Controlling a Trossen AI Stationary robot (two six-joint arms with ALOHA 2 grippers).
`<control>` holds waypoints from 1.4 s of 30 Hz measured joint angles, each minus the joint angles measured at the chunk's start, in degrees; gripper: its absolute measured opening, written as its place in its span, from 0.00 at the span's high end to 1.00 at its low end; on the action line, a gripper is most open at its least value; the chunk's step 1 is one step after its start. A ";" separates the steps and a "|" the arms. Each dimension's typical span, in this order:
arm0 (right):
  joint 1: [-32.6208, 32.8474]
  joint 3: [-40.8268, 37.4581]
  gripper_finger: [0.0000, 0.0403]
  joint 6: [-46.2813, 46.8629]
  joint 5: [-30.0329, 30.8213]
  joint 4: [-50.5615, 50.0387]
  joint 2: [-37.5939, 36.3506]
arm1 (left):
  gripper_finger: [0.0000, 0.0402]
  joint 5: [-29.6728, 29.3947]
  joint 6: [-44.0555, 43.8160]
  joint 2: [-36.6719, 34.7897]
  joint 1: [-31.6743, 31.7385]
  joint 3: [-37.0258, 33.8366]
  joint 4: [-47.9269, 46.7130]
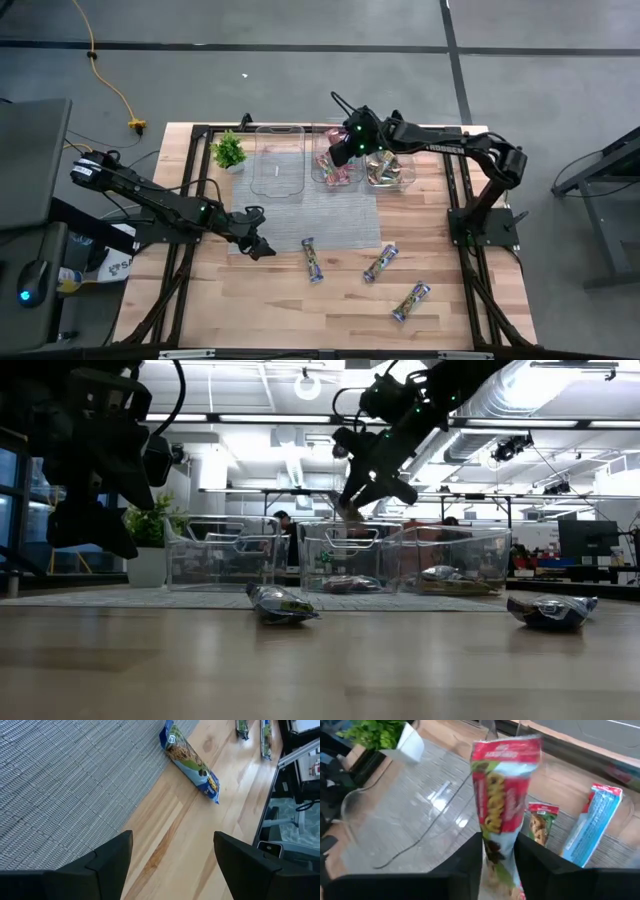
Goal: Pick and place Granola Bars by type
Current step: Put the red granola bar into the middle transparent bin, then put the blue granola bar into the left transparent bin
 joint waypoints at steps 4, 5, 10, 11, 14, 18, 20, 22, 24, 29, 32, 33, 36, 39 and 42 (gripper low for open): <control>-0.50 0.00 0.68 -1.75 -0.74 0.21 -0.07 | 0.33 -0.02 -0.04 0.00 0.00 0.00 0.01; -0.63 0.00 0.65 -2.16 -0.90 0.19 -0.07 | 0.33 -0.02 -0.04 0.00 0.01 0.00 0.01; -0.66 0.00 0.54 -3.69 -2.95 1.45 -0.07 | 0.33 -0.02 -0.04 0.00 0.01 0.00 -0.01; -0.65 0.00 0.53 -3.74 -3.28 1.57 -0.07 | 0.33 0.00 -0.04 0.00 -0.01 0.00 0.01; -0.65 0.00 0.52 -4.42 -6.26 3.50 -0.48 | 0.33 0.27 -0.04 0.00 -0.01 0.00 -0.01; -0.39 0.00 0.52 -4.06 -15.69 8.39 -3.01 | 0.33 0.37 0.02 0.00 -0.01 0.00 -0.16; 0.57 0.00 0.52 -3.42 -19.28 9.30 -5.12 | 0.33 0.37 0.14 0.00 -0.01 0.00 -0.42; 2.62 0.00 0.52 -4.05 -21.68 9.27 -7.69 | 0.33 0.37 0.48 0.00 -0.01 0.00 -0.41; 5.65 0.00 0.52 -5.93 -23.06 7.97 -10.84 | 0.33 0.40 0.55 0.00 -0.01 0.00 -0.39; 16.77 0.00 0.52 -13.08 -16.95 -1.21 -18.36 | 0.33 0.30 0.63 0.00 -0.01 0.00 -0.26; 24.71 0.00 0.52 -17.39 -8.07 -9.51 -21.56 | 0.33 0.24 0.71 0.00 -0.01 0.00 -0.20; 27.40 0.01 0.52 -17.94 -5.16 -12.74 -22.33 | 0.33 0.22 0.75 0.00 -0.01 0.00 -0.20; 35.35 0.01 0.52 -17.01 0.99 -23.13 -23.19 | 0.33 0.22 1.00 0.00 -0.01 0.00 -0.21; 43.28 0.01 0.52 -15.12 4.88 -33.36 -22.27 | 0.33 0.20 1.06 0.00 -0.01 0.00 -0.21; 50.03 0.00 0.52 -13.17 7.35 -42.92 -20.54 | 0.33 0.20 1.11 0.00 -0.01 0.00 -0.21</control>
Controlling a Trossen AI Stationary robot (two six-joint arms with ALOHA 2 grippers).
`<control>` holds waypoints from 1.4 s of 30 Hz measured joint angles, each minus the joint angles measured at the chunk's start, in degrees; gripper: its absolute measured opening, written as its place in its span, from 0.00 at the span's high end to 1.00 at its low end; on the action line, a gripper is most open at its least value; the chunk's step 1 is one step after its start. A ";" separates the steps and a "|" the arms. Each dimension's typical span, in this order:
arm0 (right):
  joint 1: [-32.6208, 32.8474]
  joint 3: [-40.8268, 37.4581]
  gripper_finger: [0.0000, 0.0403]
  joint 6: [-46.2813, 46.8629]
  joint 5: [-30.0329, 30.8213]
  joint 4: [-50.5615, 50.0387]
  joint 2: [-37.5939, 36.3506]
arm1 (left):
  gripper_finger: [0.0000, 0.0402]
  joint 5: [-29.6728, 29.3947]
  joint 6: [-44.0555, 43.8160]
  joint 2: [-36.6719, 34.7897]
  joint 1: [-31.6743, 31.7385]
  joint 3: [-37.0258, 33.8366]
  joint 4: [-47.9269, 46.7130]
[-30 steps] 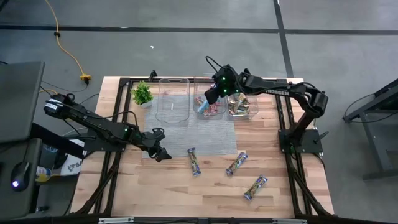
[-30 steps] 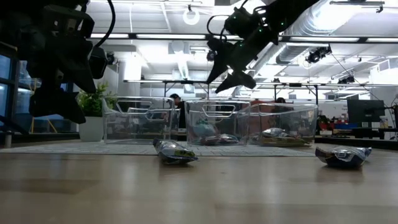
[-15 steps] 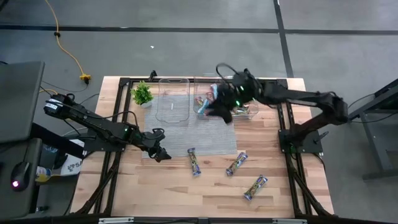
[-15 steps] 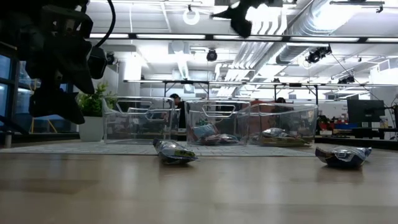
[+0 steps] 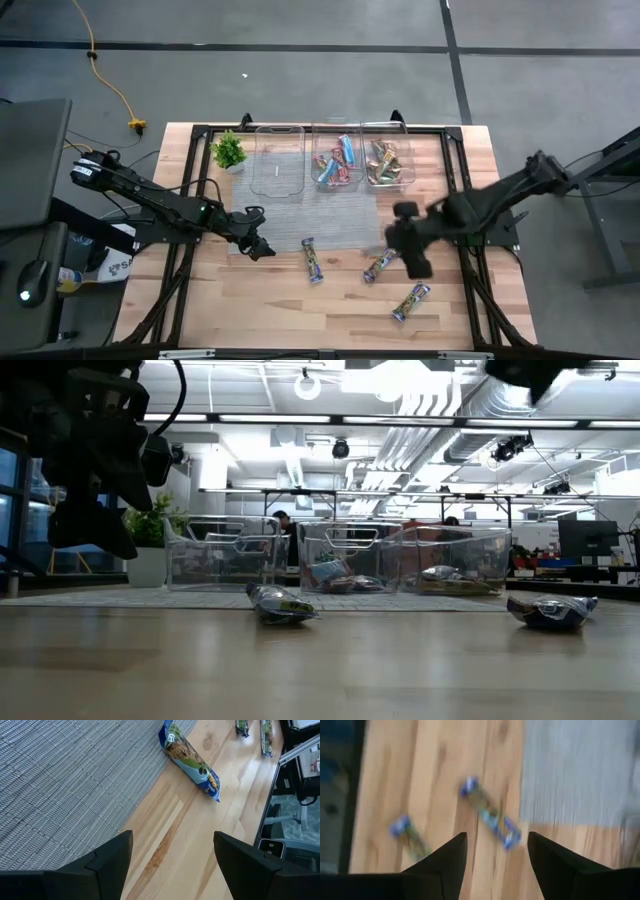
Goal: Pick and place Granola Bars by type
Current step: Put the blue granola bar into the left transparent bin
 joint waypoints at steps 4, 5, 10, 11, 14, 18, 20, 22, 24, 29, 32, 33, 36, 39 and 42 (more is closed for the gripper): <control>7.15 0.00 0.52 2.58 0.72 -5.96 2.29 | 0.33 -0.02 0.02 0.00 0.00 0.00 -0.04; 8.80 0.00 0.52 2.73 0.72 -5.79 2.96 | 0.33 -0.04 0.02 0.00 0.00 0.00 -0.06; 15.32 0.00 0.52 2.12 -0.27 -4.91 7.44 | 0.33 -0.44 0.00 0.00 0.00 0.00 0.00; 16.10 0.00 0.52 2.17 -0.88 -4.91 8.51 | 0.33 -0.45 0.00 0.00 0.00 0.00 0.00; 17.45 0.00 0.52 2.93 -3.75 -4.87 11.76 | 0.33 -0.46 0.00 0.00 0.00 0.00 0.00; 18.33 0.00 0.52 2.04 -8.76 -3.62 16.16 | 0.33 -0.56 0.00 0.00 0.00 0.00 0.00; 18.72 0.00 0.52 0.50 -9.54 -2.67 17.95 | 0.33 -1.10 0.00 0.00 0.00 0.00 -0.02; 19.17 0.00 0.52 -1.47 -9.63 -0.93 19.51 | 0.33 -1.22 -0.02 0.00 0.00 0.00 -0.02; 19.48 0.00 0.52 -2.55 -9.65 0.97 20.90 | 0.33 -1.27 -0.02 0.00 0.00 0.00 -0.02; 20.89 0.00 0.52 -7.00 -9.57 3.17 24.16 | 0.33 -1.25 -0.17 0.00 0.00 0.00 0.00; 22.04 0.00 0.52 -11.84 -9.38 4.85 26.17 | 0.33 -1.25 -0.17 0.00 0.00 0.00 0.02; 22.50 0.00 0.52 -13.00 -8.68 5.48 26.67 | 0.33 -1.25 -0.19 0.00 0.00 0.00 0.01; 23.77 0.00 0.52 -14.69 -5.17 7.43 27.67 | 0.33 -1.22 -0.48 0.00 0.00 0.00 0.06; 24.48 -0.58 0.52 -14.25 -1.72 8.62 28.17 | 0.33 -1.22 -0.59 0.00 0.00 0.00 0.13; 24.48 -3.06 0.52 -12.60 -1.93 11.18 28.17 | 0.33 -1.20 -0.61 0.00 0.00 0.00 0.17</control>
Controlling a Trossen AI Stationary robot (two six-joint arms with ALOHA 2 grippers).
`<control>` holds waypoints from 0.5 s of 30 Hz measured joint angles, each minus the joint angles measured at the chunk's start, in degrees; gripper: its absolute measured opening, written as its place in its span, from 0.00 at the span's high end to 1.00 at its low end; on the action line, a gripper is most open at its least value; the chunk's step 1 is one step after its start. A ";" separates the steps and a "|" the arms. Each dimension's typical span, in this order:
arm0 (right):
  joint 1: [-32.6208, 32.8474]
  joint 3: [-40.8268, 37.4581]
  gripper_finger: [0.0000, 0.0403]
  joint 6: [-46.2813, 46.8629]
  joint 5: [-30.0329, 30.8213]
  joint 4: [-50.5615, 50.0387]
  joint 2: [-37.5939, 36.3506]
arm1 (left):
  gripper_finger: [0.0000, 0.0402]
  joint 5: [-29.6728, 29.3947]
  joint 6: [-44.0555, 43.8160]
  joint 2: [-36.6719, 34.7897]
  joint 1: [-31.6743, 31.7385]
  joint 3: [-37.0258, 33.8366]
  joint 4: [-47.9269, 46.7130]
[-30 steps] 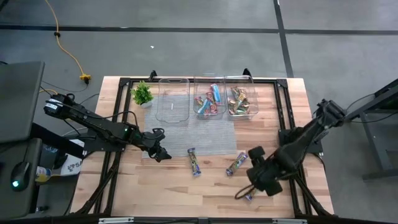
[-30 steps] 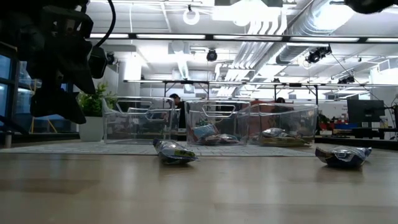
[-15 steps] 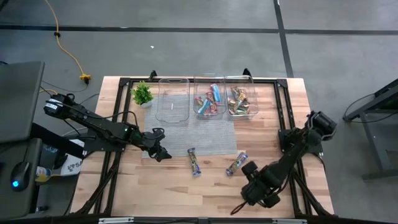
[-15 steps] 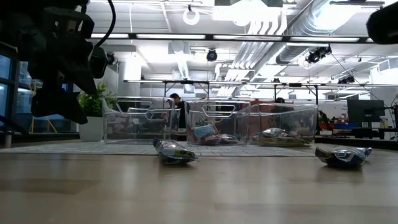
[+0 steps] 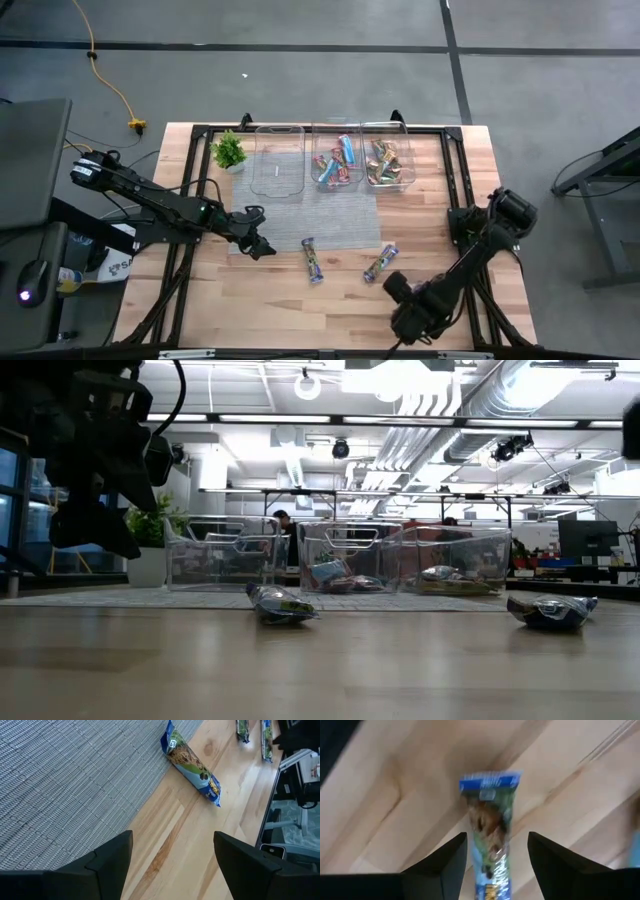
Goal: Pick and place Granola Bars by type
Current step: Put the blue granola bar into the left transparent bin
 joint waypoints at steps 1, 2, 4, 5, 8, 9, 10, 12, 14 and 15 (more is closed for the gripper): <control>-0.02 -0.94 0.52 0.45 -0.70 0.29 0.04 | 0.33 0.00 0.00 0.00 0.00 0.00 0.00; -0.04 -1.74 0.52 1.27 -1.14 0.28 0.07 | 0.33 0.00 -0.02 0.00 0.00 0.00 0.00; -0.02 -3.15 0.52 3.33 -1.91 0.22 0.07 | 0.33 0.19 -0.22 0.00 0.00 0.00 0.00; -0.02 -3.74 0.52 4.26 -2.23 0.34 0.07 | 0.33 0.30 -0.24 0.00 0.00 0.00 0.00; -0.02 -5.49 0.52 4.74 -3.68 2.78 0.07 | 0.33 0.93 -0.30 0.00 0.00 0.00 0.00; -0.02 -6.08 0.52 4.74 -3.97 3.98 0.07 | 0.33 0.93 -0.37 0.00 0.00 0.00 0.02; -0.02 -6.78 0.52 4.78 -4.29 5.17 0.07 | 0.33 0.93 -0.41 0.00 0.00 0.00 0.04; -0.02 -7.92 0.52 5.16 -4.70 7.18 -0.16 | 0.33 0.92 -0.65 0.00 0.00 0.00 0.04; -0.04 -8.91 0.52 6.86 -4.74 8.62 -0.34 | 0.33 0.92 -1.07 0.00 0.00 0.00 0.04; -0.04 -9.20 0.52 7.76 -4.68 8.96 -0.37 | 0.33 0.92 -1.07 0.00 0.00 0.00 0.04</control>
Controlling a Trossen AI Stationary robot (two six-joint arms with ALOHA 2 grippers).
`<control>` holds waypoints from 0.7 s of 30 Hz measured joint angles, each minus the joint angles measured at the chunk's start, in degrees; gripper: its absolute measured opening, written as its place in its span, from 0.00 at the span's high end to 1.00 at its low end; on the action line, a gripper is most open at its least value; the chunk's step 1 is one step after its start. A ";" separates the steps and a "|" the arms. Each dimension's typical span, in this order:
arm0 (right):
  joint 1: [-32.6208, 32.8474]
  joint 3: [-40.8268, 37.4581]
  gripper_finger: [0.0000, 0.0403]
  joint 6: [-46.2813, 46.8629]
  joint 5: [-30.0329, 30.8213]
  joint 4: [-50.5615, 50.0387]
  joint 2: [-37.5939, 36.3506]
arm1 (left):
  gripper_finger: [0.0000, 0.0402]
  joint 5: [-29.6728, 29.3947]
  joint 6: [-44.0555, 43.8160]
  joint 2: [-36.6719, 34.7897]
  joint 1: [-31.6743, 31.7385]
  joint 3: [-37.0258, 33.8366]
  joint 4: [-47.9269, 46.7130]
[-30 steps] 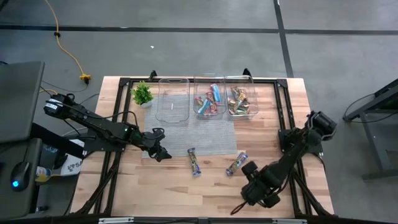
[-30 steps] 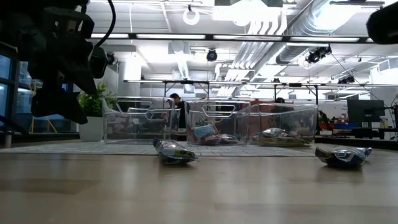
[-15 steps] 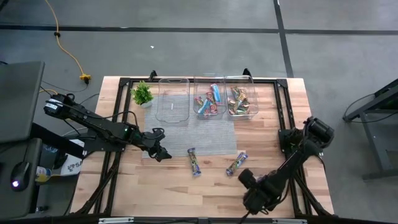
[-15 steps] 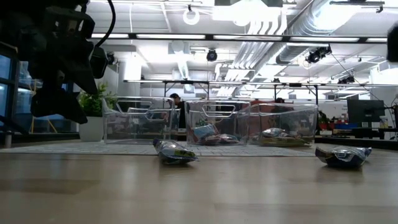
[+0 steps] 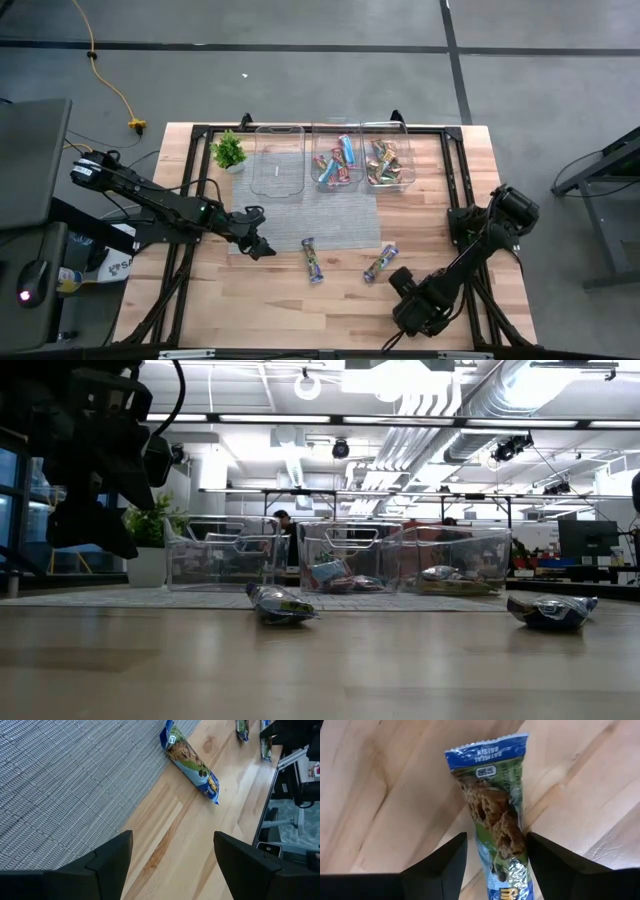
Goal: Pick and place Granola Bars by type
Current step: Put the blue granola bar into the left transparent bin
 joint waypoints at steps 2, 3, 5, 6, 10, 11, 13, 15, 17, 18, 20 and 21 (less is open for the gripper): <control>0.00 -0.30 0.52 1.50 0.02 0.22 0.04 | 0.33 -0.02 -0.02 0.00 0.00 0.00 0.00; 0.00 -0.30 0.52 2.01 0.10 0.19 0.07 | 0.33 -0.02 -0.02 0.00 0.00 0.00 0.00; 0.00 -0.26 0.54 2.93 0.37 0.22 0.11 | 0.33 -0.04 -0.04 0.00 0.00 0.00 0.00; 0.00 -0.26 0.56 3.43 0.43 0.28 0.13 | 0.33 -0.04 -0.04 0.00 0.00 0.00 0.00; -0.06 -0.30 0.65 6.21 0.78 0.33 0.17 | 0.33 -0.09 -0.04 0.00 0.00 0.00 0.00; -0.15 -0.30 0.68 6.97 0.80 0.34 0.17 | 0.33 -0.09 -0.06 0.00 0.00 0.00 0.00; -0.17 -0.30 0.72 8.51 0.80 0.36 0.17 | 0.33 -0.11 -0.07 0.00 0.00 0.00 0.00; -0.20 0.10 0.77 9.80 1.02 0.13 0.21 | 0.33 -0.11 -0.07 0.00 0.00 0.00 0.00; -0.22 1.25 0.81 10.11 1.94 -0.97 0.41 | 0.33 -0.11 -0.07 0.00 0.00 0.00 0.00; -0.35 2.03 0.83 10.09 2.60 -1.55 0.57 | 0.33 -0.13 -0.07 0.00 0.00 0.00 0.00; -0.93 4.25 0.86 9.37 4.87 -0.46 0.90 | 0.33 -0.13 -0.02 0.00 0.00 0.00 -0.02; -1.51 5.37 0.87 8.84 6.16 0.37 0.84 | 0.33 -0.13 0.00 0.00 0.00 0.00 0.00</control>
